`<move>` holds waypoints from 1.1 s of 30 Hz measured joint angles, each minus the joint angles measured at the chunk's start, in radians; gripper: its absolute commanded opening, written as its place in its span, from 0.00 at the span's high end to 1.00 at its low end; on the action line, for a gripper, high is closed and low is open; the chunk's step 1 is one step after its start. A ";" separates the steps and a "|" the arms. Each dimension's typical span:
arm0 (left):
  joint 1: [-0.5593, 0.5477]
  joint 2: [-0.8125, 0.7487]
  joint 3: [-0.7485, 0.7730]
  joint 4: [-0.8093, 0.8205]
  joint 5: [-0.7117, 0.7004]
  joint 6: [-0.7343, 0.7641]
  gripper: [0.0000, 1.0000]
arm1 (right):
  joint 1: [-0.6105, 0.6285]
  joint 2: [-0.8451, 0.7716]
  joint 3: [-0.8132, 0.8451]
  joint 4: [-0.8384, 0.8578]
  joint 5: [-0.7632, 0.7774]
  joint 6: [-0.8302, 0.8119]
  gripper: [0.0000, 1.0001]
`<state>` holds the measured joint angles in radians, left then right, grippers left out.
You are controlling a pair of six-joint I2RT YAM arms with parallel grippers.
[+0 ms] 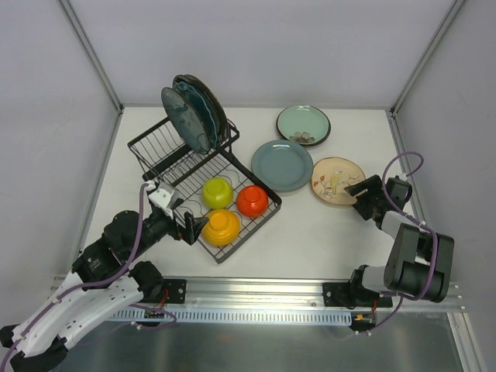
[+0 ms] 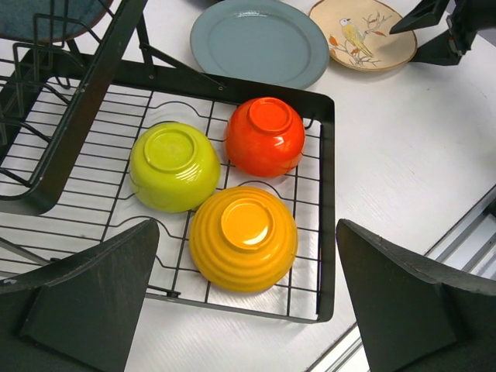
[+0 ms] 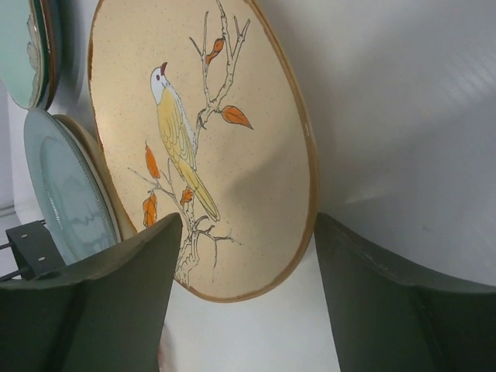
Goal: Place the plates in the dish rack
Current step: Grab a plate with the right arm
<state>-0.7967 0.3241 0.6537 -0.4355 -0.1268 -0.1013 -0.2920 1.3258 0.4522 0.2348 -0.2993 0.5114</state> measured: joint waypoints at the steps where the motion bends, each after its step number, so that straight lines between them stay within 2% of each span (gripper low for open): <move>1: 0.000 0.000 0.000 0.000 0.006 -0.001 0.01 | 0.000 0.015 0.000 0.019 -0.008 0.000 0.30; 7: 0.000 0.025 -0.002 -0.019 0.029 -0.005 0.01 | -0.004 0.098 0.004 0.114 -0.058 0.013 0.49; 10: 0.000 0.050 -0.002 -0.027 0.046 -0.005 0.01 | -0.006 0.131 0.005 0.147 -0.064 0.022 0.61; 13: 0.000 0.066 -0.002 -0.030 0.055 -0.004 0.01 | -0.010 0.161 0.005 0.171 -0.066 0.028 0.78; 19: 0.000 0.091 -0.002 -0.030 0.077 -0.004 0.01 | -0.026 0.181 0.005 0.192 -0.084 0.072 0.98; 25: 0.000 0.161 0.007 -0.031 0.110 -0.003 0.01 | -0.031 0.097 0.014 0.127 -0.082 0.086 0.99; 33: 0.000 0.249 0.048 -0.029 0.146 0.002 0.01 | -0.030 -0.074 0.093 -0.198 0.000 0.021 0.99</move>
<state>-0.7971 0.5728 0.7021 -0.4648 0.0189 -0.0994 -0.3218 1.2522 0.5457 0.0368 -0.2989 0.5320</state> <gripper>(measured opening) 0.990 0.039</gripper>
